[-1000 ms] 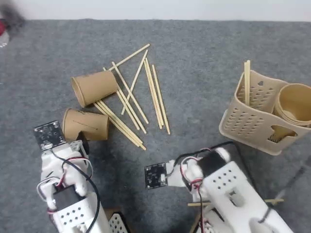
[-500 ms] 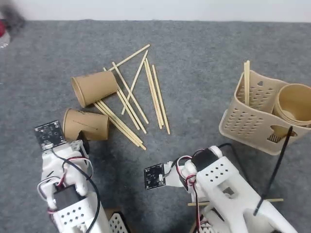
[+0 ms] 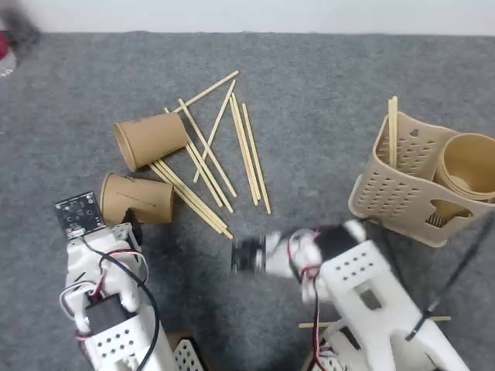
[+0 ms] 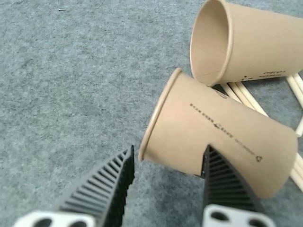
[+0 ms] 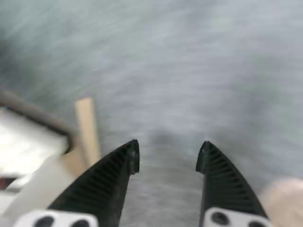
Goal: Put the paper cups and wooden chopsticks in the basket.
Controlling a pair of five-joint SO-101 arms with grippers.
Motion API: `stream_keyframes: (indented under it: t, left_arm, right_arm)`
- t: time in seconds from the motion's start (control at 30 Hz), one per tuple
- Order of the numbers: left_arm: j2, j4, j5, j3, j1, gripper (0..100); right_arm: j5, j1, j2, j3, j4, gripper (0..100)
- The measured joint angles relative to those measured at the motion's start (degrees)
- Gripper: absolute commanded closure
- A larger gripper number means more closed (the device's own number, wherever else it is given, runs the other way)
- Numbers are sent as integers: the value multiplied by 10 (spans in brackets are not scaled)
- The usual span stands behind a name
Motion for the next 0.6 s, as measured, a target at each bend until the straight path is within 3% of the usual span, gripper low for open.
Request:
stream_keyframes:
  t: [0.27, 0.43, 0.6]
  left_arm:
    - [0, -7, 0, 0, 36, 773]
    - [0, -30, -35, -15, 131, 775]
    - [0, -14, -55, -81, 284, 775]
  right_arm:
    - [-120, 63, 1, -278, 40, 794]
    - [-185, 142, 1, -471, 66, 794]
    - [-263, 303, -1, -610, 37, 794]
